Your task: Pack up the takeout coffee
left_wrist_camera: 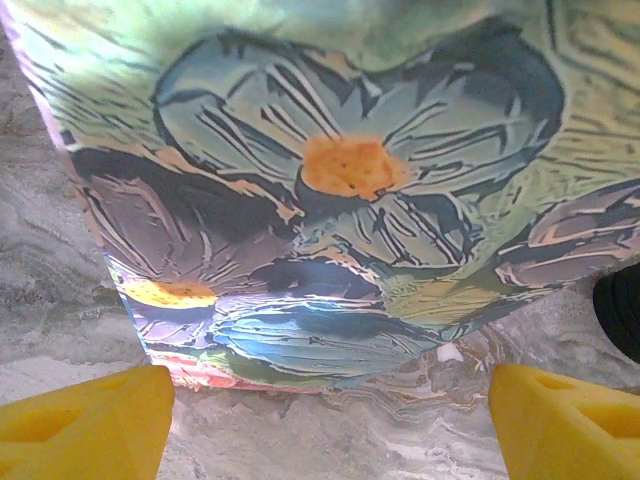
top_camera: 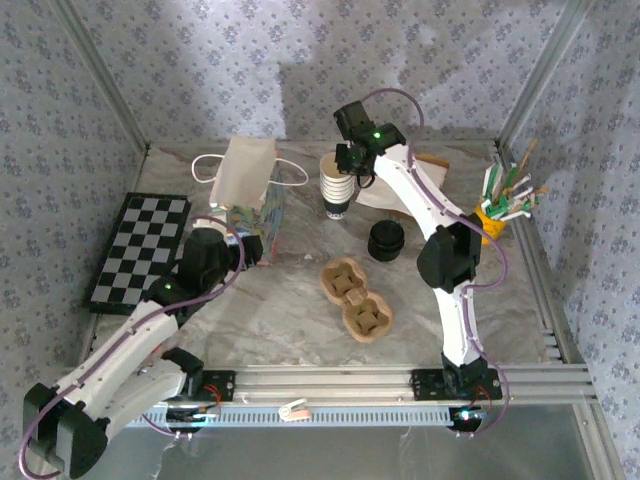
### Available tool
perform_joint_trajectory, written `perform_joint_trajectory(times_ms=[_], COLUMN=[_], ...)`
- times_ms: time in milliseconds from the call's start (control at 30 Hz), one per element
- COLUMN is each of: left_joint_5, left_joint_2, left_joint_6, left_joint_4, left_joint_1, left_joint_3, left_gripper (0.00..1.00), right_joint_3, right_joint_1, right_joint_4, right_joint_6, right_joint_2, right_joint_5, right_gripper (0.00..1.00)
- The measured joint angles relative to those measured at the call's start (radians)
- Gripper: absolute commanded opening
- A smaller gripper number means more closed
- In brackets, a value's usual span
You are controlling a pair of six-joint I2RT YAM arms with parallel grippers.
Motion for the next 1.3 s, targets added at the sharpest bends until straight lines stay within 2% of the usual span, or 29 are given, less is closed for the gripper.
perform_joint_trajectory(times_ms=[267,800,1100,1300], left_joint_5=[0.011,0.045,0.055,0.067], left_joint_2=[0.0,0.008,0.006,0.004], left_joint_6=[-0.002,-0.005,-0.012,-0.037], left_joint_4=[-0.01,-0.051,-0.101,-0.153], left_joint_1=[-0.001,-0.003,-0.029,-0.085], left_joint_3=[0.0,0.076,0.127,0.15], left_gripper=[0.84,0.86,0.86,0.87], right_joint_3=[0.021,0.07,0.045,-0.131], right_joint_1=[0.0,-0.011,-0.04,-0.07], right_joint_4=[-0.03,-0.039,-0.031,-0.014], right_joint_6=[-0.007,0.011,0.032,0.032], right_joint_2=[0.005,-0.027,-0.222,-0.427], right_joint_5=[0.0,-0.051,-0.101,-0.125], right_gripper=[0.11,0.08,0.07,0.07])
